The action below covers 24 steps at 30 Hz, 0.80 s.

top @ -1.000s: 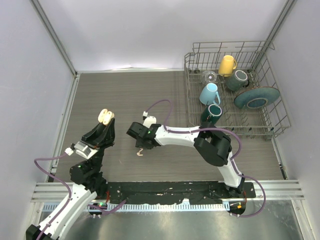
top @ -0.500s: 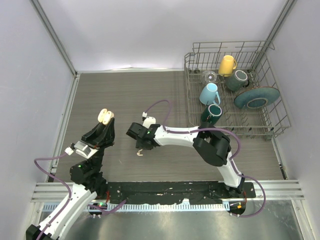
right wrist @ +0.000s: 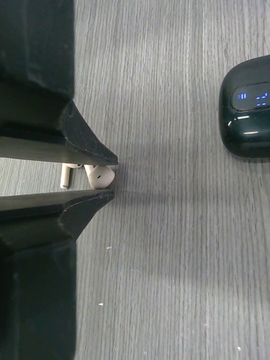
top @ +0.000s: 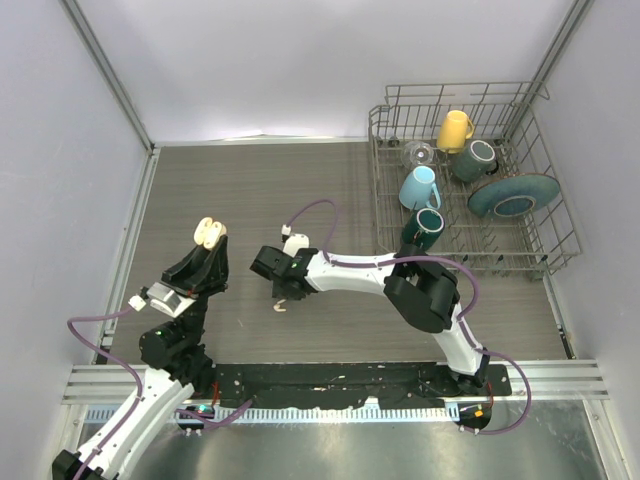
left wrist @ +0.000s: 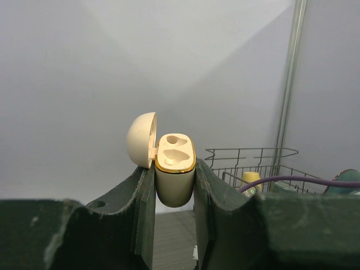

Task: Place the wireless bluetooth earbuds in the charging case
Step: Pick up the earbud from the center of the board.

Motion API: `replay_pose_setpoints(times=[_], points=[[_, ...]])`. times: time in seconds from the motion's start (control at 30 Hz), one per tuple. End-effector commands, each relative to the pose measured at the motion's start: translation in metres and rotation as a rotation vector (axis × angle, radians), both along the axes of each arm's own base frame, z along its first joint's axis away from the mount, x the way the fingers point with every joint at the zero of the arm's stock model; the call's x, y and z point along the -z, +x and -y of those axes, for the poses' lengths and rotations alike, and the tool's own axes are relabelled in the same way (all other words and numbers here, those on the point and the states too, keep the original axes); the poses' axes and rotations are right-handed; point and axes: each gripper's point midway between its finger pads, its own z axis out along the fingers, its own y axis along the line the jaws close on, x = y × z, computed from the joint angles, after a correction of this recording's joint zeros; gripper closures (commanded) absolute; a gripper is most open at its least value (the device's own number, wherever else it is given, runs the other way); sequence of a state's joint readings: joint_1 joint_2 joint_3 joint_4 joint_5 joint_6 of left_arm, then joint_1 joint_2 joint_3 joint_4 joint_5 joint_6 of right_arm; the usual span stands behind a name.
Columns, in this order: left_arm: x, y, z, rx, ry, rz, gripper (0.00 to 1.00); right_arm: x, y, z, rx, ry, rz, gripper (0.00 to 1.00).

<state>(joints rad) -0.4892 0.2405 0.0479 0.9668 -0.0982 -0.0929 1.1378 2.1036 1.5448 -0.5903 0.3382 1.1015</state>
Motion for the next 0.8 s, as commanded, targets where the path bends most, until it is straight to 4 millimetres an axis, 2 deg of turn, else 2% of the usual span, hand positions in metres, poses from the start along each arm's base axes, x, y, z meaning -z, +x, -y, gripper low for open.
replay_pose_setpoints(times=[0.0, 0.33, 0.47, 0.5, 0.57, 0.67, 0.77], points=[[0.010, 0.003, -0.005, -0.027, -0.009, -0.013, 1.00, -0.008, 0.005, 0.002, -0.018, -0.037, 0.041, 0.76], [0.010, 0.003, -0.005, -0.027, -0.015, -0.017, 1.00, -0.014, 0.011, 0.036, -0.121, -0.189, 0.132, 0.79], [0.010, 0.004, -0.004, -0.025, -0.012, -0.021, 1.00, -0.008, 0.009, 0.053, -0.179, -0.266, 0.145, 0.80], [0.011, 0.005, -0.003, -0.023, -0.011, -0.021, 1.00, -0.001, 0.006, 0.061, -0.197, -0.294, 0.135, 0.80], [0.011, 0.005, -0.003, -0.023, -0.009, -0.022, 1.00, 0.000, 0.003, 0.065, -0.237, -0.301, 0.134, 0.80], [0.011, 0.005, -0.004, -0.025, -0.012, -0.024, 1.00, 0.010, -0.007, 0.082, -0.279, -0.326, 0.116, 0.80], [0.011, 0.005, -0.005, -0.031, -0.013, -0.026, 1.00, 0.012, -0.017, 0.086, -0.313, -0.291, 0.099, 0.80]])
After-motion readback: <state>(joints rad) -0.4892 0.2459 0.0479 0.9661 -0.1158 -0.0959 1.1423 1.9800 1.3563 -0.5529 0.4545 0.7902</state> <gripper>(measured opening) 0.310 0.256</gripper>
